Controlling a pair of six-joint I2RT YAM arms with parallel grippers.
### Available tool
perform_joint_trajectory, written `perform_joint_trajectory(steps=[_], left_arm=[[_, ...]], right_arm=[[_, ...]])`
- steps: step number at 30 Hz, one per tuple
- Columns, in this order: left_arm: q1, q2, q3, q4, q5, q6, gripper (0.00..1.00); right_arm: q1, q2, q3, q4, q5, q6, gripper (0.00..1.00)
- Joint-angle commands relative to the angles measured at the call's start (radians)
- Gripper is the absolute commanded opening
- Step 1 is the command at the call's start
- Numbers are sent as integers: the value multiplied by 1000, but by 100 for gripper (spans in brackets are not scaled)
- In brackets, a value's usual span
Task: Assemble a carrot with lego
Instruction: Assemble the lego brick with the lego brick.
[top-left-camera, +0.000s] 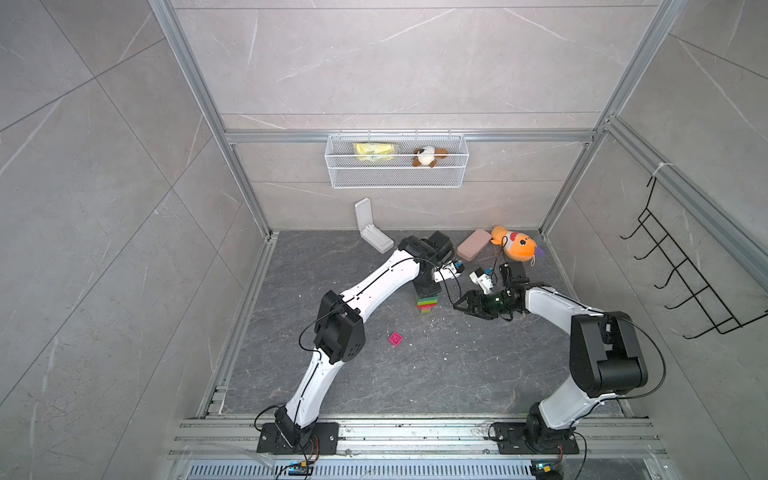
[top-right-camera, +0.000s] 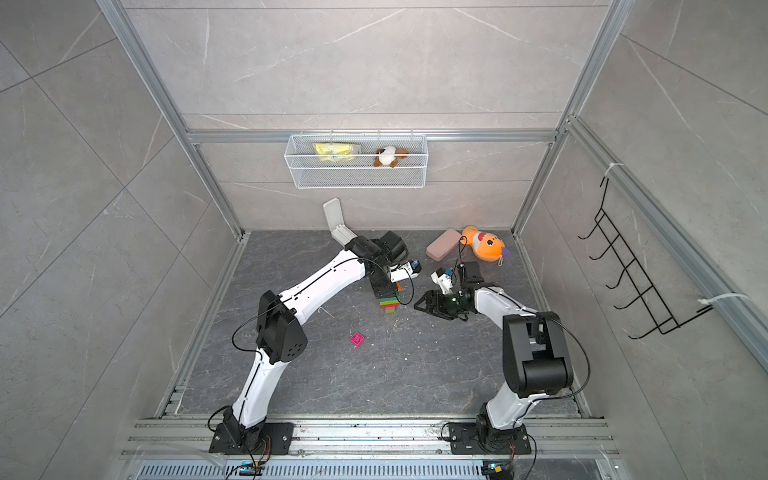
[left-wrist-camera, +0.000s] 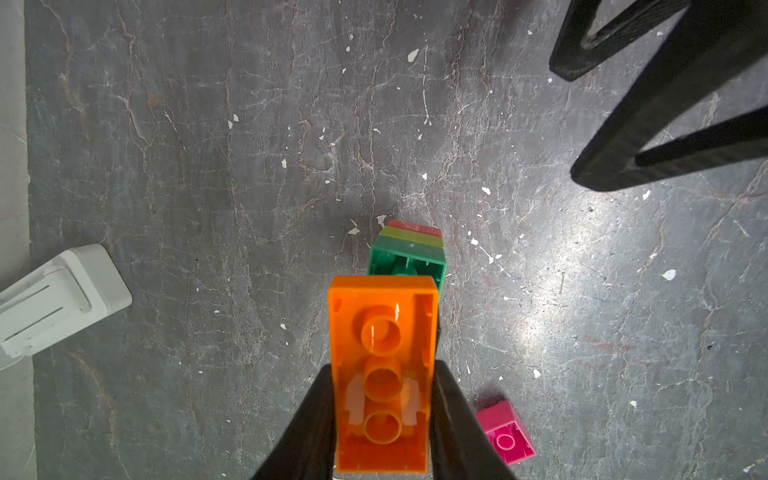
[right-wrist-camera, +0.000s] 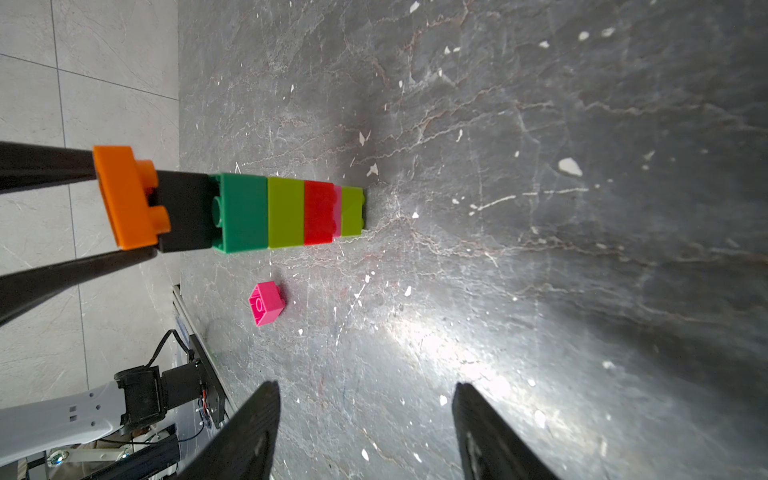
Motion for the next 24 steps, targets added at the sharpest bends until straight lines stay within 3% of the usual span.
perform_joint_trajectory(steps=[1,24], left_arm=[[8,4,9,8,21,38,23],[20,4,-5,16,38,55,40]], right_arm=[[-4,16,-10,6,-11,-24,69],[-4,27,-10,10,-17,-24,69]])
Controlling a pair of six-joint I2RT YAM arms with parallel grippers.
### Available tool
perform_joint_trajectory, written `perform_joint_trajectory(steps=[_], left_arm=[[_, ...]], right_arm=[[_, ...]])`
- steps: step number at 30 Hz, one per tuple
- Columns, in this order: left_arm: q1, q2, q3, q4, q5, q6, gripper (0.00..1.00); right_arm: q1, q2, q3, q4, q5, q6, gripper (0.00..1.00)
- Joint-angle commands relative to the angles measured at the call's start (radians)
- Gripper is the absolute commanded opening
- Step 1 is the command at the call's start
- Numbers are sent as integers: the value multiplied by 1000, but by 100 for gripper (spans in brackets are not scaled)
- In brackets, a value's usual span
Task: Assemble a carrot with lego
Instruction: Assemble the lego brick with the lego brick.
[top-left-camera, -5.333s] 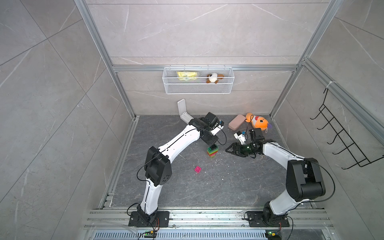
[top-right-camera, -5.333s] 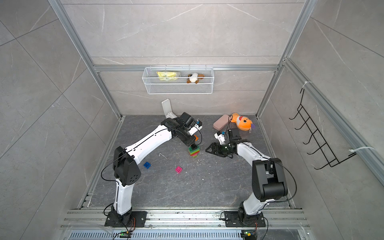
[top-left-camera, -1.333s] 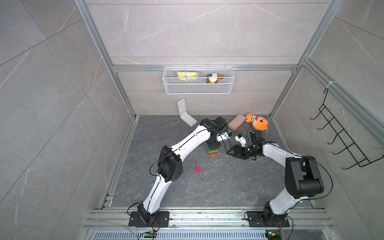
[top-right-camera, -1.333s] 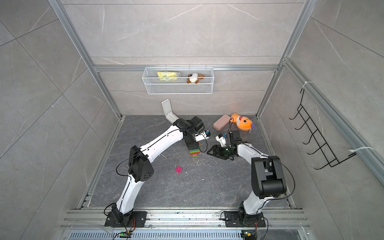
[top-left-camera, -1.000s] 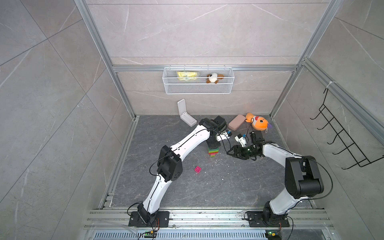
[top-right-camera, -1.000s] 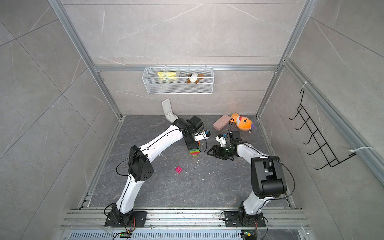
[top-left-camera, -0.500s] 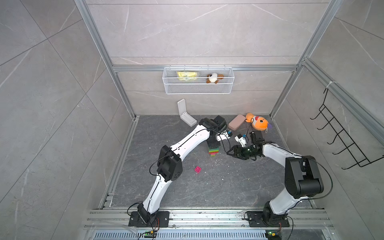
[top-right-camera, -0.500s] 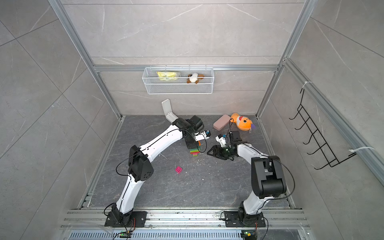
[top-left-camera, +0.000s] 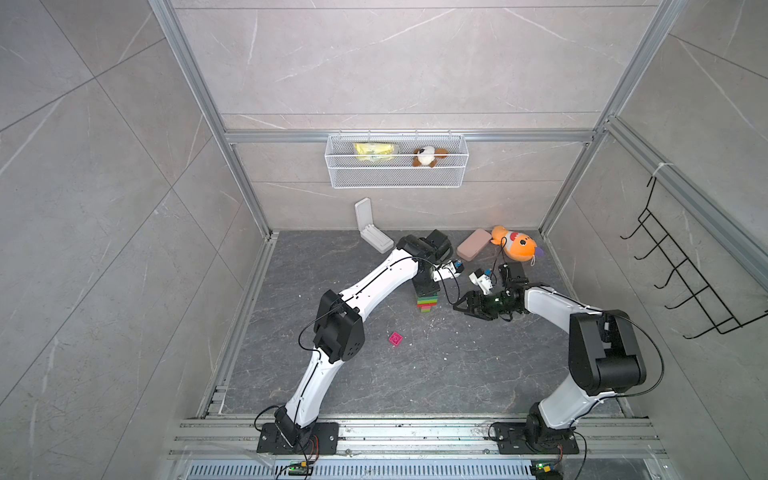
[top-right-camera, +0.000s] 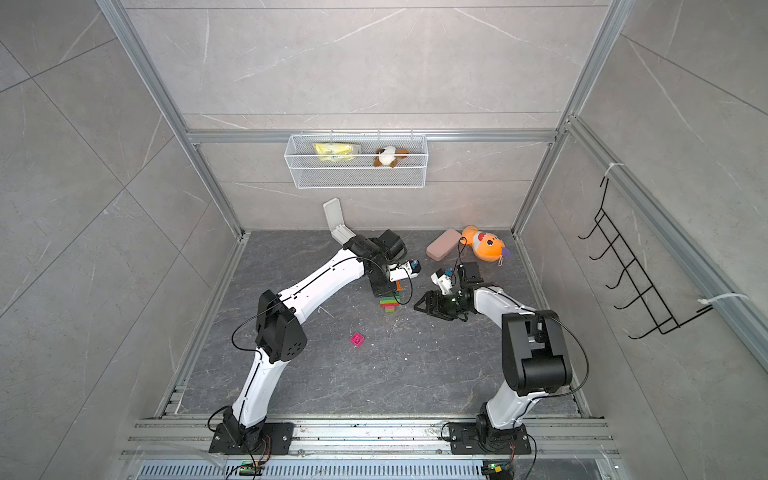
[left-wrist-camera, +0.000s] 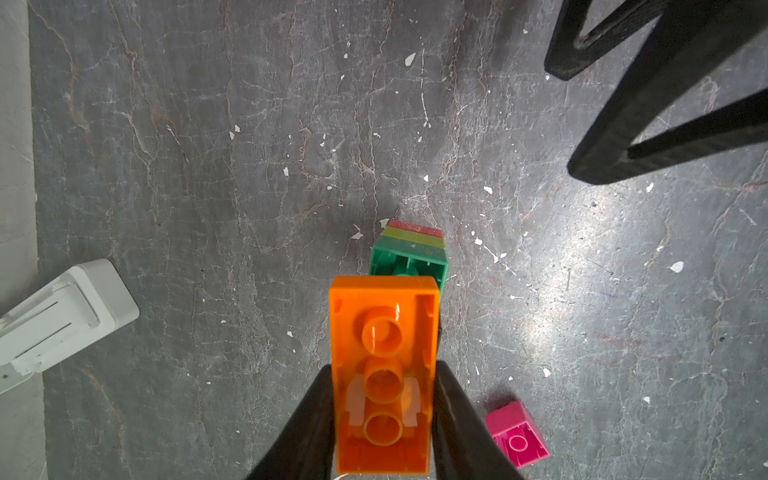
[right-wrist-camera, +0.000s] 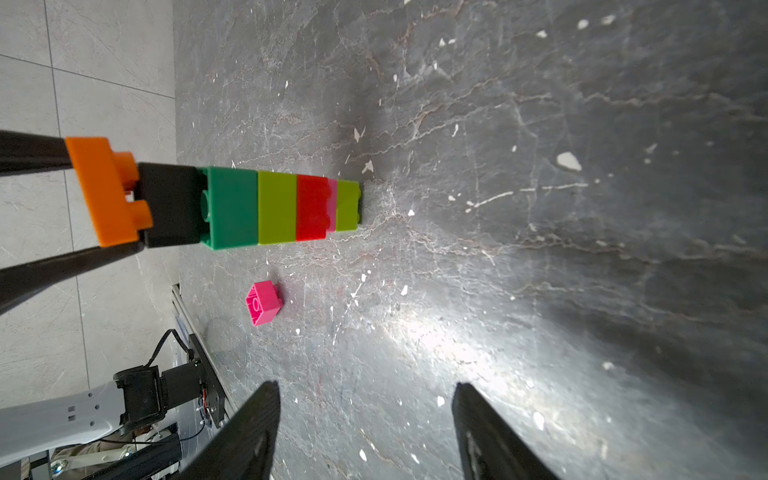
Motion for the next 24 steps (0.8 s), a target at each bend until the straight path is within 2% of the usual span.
perform_joint_trajectory(steps=[1,24], left_arm=[[6,4,-4,8,14,16,41],[6,-15,-5,22,45,14,48]], right_arm=[[-4,14,-10,9,-17,-24,69],[-4,20,-10,12,-21,-24,69]])
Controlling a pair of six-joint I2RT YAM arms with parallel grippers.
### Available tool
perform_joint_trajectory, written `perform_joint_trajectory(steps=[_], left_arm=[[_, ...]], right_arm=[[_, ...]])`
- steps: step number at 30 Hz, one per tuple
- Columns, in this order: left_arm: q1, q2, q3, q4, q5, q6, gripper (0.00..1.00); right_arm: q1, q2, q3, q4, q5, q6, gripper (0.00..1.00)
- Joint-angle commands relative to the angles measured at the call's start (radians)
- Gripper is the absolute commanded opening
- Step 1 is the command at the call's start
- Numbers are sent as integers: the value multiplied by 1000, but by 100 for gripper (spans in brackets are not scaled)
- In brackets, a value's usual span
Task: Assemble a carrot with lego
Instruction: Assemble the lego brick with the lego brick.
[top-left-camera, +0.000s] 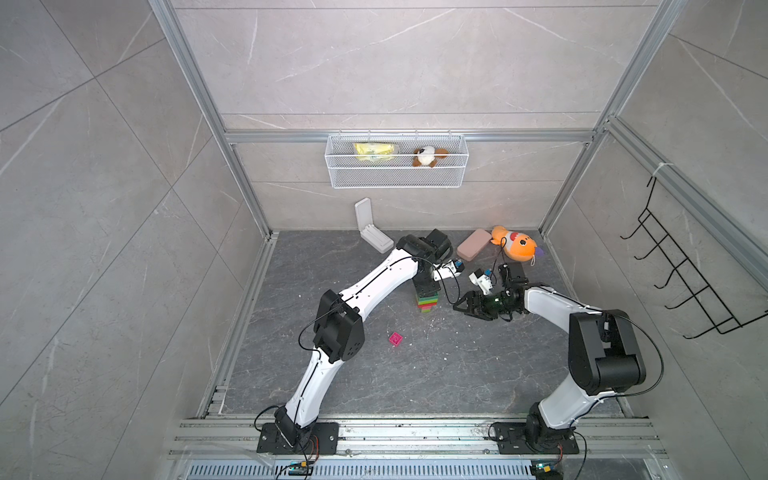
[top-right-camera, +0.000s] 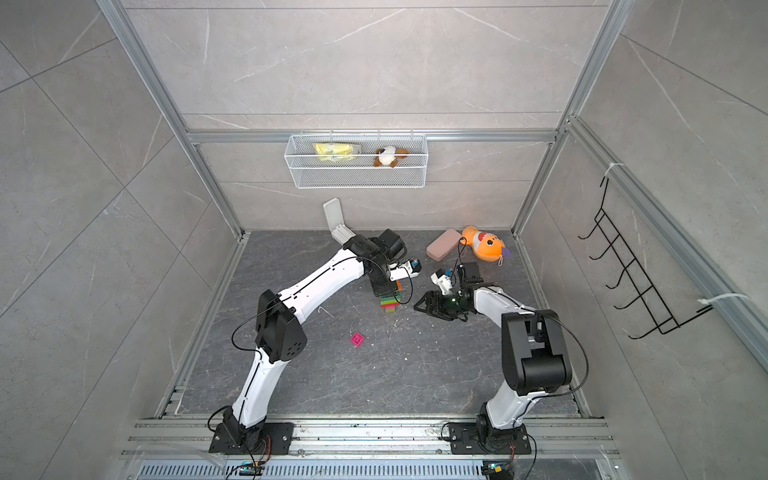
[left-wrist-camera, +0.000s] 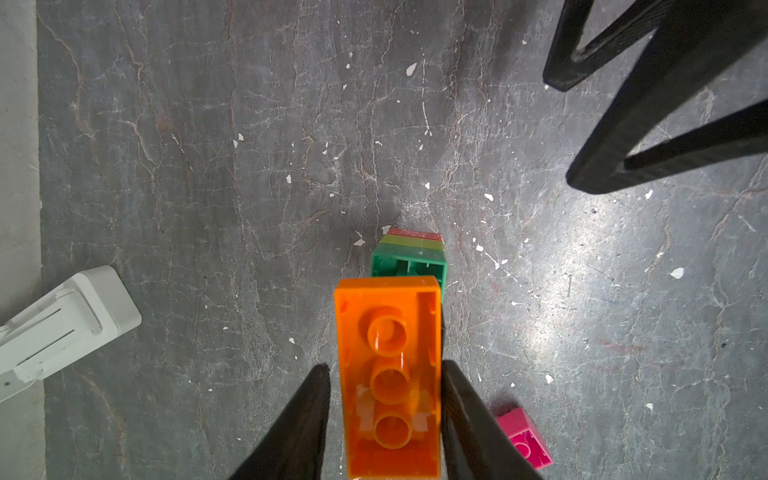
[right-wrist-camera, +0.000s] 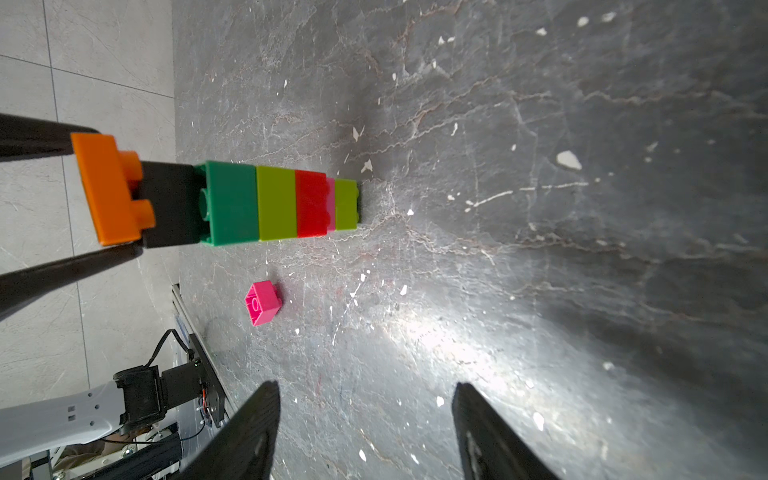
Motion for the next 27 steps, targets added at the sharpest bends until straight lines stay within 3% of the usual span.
perform_joint_trajectory(steps=[1,15,27], left_arm=[[6,-15,-7,7,28,7,48],[11,-28,-10,12,26,-22,59],[24,-50,-10,21,66,-45,61]], right_arm=[[-4,17,-9,12,-22,-24,69],[-3,17,-11,14,-23,-24,69],[-4,24,-11,16,-24,-22,68]])
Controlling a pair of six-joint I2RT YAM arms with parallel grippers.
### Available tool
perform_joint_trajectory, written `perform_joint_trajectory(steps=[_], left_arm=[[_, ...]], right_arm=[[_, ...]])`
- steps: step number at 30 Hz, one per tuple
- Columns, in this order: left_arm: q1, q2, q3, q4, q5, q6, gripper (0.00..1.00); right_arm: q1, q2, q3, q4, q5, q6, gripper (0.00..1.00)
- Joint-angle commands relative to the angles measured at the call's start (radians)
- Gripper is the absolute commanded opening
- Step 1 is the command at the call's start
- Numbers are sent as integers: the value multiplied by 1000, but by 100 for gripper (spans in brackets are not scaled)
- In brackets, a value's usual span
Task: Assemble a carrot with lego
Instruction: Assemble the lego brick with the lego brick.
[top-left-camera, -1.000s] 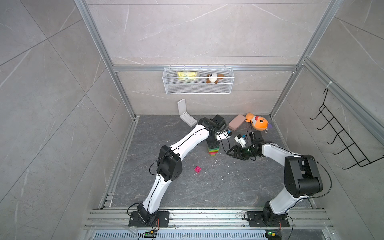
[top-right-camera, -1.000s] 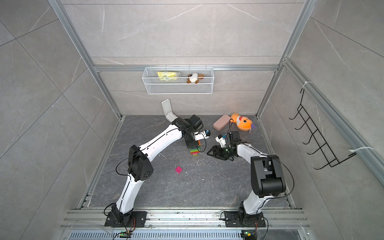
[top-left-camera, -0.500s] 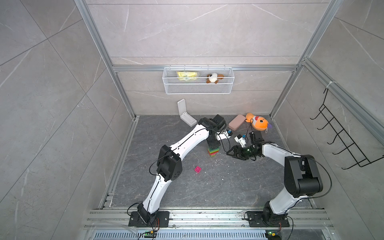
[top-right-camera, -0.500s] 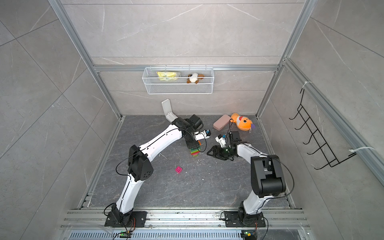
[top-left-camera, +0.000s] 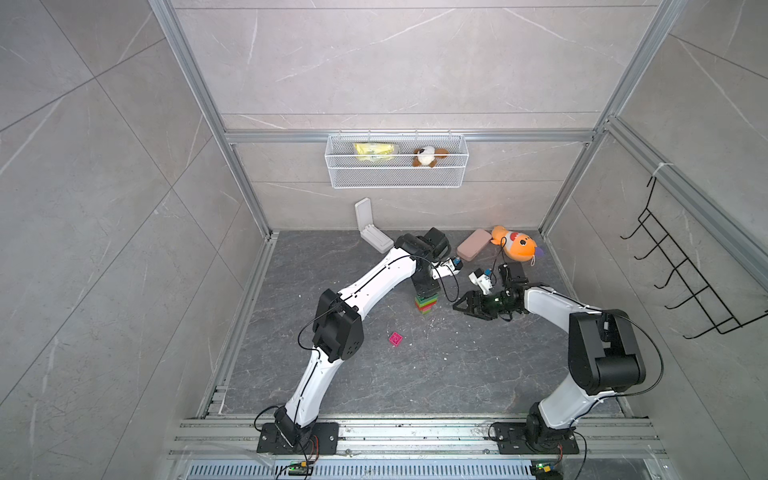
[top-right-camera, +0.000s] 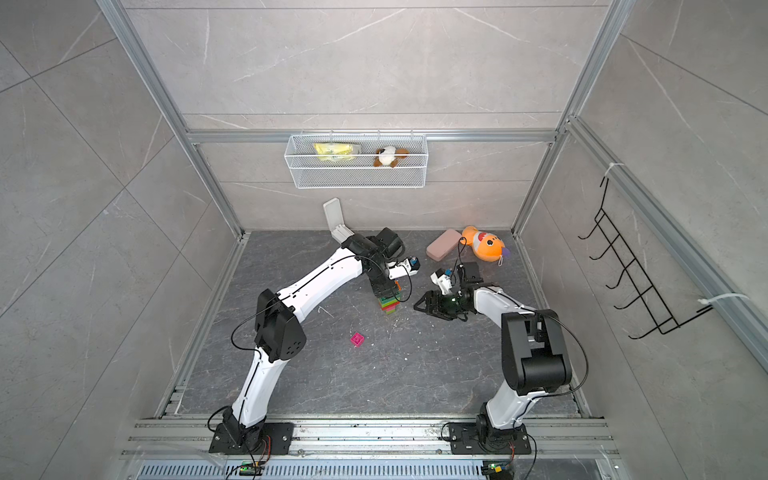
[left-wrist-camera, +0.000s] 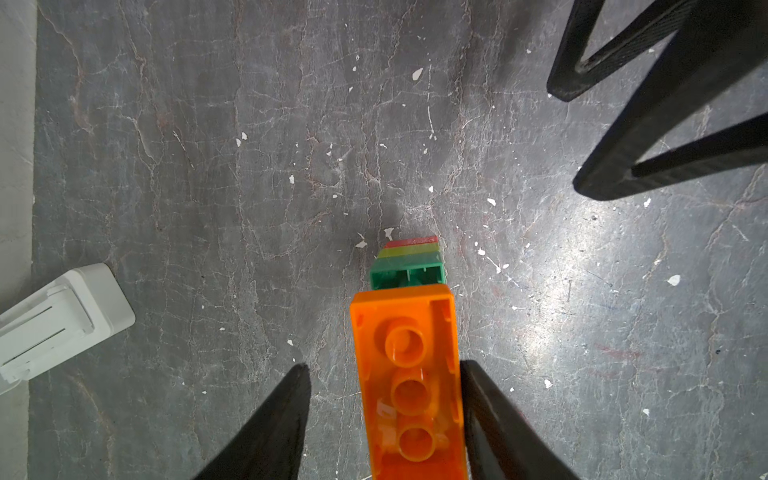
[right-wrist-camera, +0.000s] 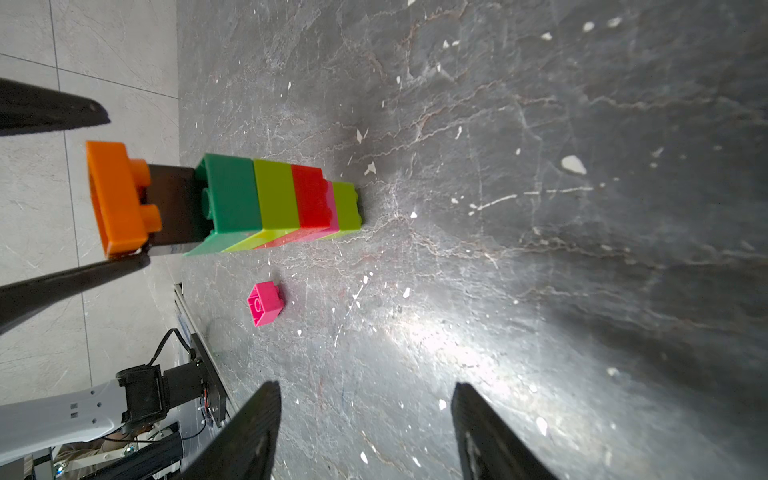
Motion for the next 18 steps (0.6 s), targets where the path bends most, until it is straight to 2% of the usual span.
perform_joint_trajectory(steps=[1,18], left_arm=[[7,-52,-8,12,49,-24,61],[14,-74,-15,13,63,-39,67]], right_arm=[[-4,21,-11,9,-18,-22,68],[-4,25,-10,12,-23,-20,68]])
